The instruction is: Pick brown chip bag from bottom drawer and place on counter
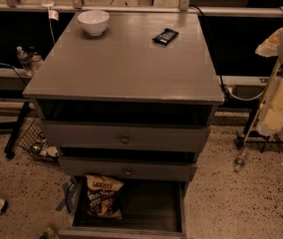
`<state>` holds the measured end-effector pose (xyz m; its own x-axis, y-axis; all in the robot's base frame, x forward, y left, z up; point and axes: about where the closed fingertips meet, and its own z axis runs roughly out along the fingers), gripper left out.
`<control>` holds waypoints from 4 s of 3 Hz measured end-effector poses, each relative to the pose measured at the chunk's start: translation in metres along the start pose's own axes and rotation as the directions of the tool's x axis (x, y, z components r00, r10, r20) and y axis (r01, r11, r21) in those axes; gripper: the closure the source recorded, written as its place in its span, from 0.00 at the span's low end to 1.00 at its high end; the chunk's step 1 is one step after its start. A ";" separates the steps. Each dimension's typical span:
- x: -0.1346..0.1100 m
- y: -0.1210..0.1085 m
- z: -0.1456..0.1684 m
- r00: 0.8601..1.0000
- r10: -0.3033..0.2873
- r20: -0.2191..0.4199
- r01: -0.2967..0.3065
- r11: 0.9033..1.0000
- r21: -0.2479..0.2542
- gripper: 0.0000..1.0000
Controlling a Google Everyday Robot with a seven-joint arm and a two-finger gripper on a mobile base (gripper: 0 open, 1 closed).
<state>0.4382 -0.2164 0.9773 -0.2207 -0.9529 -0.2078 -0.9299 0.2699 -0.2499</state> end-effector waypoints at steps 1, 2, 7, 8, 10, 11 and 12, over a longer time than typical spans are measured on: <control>0.000 0.000 0.000 1.000 0.000 0.000 0.000 1.000 0.000 0.00; -0.004 0.023 0.023 1.000 0.002 -0.002 -0.002 0.999 -0.055 0.00; -0.033 0.172 0.214 0.978 0.158 0.139 -0.083 0.895 -0.437 0.00; -0.013 0.181 0.264 0.941 0.267 0.209 -0.143 0.871 -0.470 0.00; -0.003 0.193 0.379 0.868 0.435 0.240 -0.256 0.806 -0.534 0.00; -0.015 0.201 0.445 0.803 0.546 0.238 -0.352 0.757 -0.550 0.00; -0.015 0.201 0.445 0.803 0.546 0.238 -0.352 0.757 -0.550 0.00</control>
Offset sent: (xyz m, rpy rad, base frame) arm -0.0518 0.0452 -0.1017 0.0382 0.2149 0.0344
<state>0.3861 -0.0860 0.5095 -0.6151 -0.5854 -0.5283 -0.7884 0.4635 0.4044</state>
